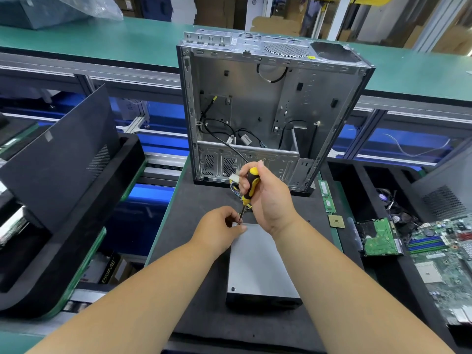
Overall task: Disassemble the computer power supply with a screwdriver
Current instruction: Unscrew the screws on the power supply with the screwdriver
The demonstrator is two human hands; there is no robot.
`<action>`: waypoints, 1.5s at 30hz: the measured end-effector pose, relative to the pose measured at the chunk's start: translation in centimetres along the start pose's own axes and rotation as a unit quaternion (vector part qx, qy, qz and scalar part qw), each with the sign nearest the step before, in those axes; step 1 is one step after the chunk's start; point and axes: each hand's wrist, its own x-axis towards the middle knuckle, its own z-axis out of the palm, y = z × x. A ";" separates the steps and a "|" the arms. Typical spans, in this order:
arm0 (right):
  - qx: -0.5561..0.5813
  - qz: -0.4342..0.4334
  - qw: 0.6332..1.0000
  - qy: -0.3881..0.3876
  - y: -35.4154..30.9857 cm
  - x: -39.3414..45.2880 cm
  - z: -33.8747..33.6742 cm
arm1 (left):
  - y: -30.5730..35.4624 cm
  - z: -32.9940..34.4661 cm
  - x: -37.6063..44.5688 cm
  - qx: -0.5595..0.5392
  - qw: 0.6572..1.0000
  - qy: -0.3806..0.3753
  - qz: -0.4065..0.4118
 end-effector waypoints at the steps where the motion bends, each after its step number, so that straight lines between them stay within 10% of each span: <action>1: 0.002 -0.004 1.000 -0.007 0.1 0.0 0.1 | 0.0 0.0 0.0 -0.001 1.000 -0.001 -0.001; 45: -0.023 -0.010 1.000 -0.009 0.3 0.1 0.2 | -0.7 0.3 0.0 0.023 0.999 -0.003 0.034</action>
